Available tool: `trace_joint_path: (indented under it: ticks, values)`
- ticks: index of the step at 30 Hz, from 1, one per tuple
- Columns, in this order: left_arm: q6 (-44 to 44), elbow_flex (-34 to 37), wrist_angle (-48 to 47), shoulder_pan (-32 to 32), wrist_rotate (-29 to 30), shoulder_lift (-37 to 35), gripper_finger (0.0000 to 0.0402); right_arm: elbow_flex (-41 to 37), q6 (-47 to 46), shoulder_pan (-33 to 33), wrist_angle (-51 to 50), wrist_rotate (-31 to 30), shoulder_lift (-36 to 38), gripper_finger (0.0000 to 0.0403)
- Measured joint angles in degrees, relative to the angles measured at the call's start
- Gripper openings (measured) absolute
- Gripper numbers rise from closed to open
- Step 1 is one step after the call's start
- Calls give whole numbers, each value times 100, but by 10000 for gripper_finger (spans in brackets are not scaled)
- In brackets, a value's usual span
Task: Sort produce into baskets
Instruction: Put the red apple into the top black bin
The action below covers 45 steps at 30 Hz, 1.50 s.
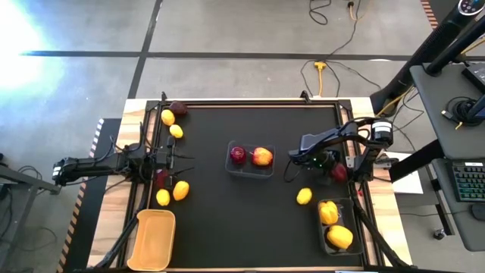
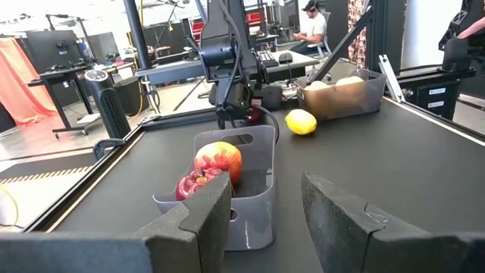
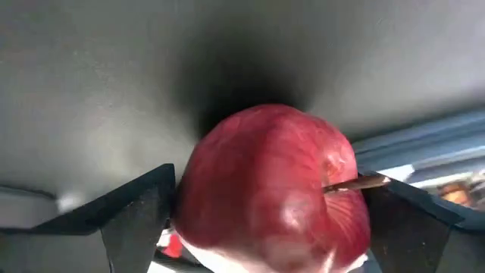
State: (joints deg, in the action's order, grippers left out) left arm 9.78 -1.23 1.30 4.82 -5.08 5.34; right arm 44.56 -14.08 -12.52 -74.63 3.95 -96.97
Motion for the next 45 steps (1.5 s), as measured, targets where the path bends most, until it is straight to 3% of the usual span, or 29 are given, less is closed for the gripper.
trace_joint_path:
  ticks: [14,23,36,41,45]
  values:
    - [0,-1,0,0,0,0,146,-6,-1530,-126,195,382,140,368]
    - [0,-1,0,0,0,0,146,17,-2210,-752,244,370,140,368]
    - [0,-2,0,0,0,0,146,81,-1979,-1818,151,697,140,368]
    - [0,-2,0,0,-1,0,146,170,-1897,-1856,-254,1152,140,364]
    - [0,0,0,0,0,0,146,166,-1989,-1823,-319,1141,142,339]
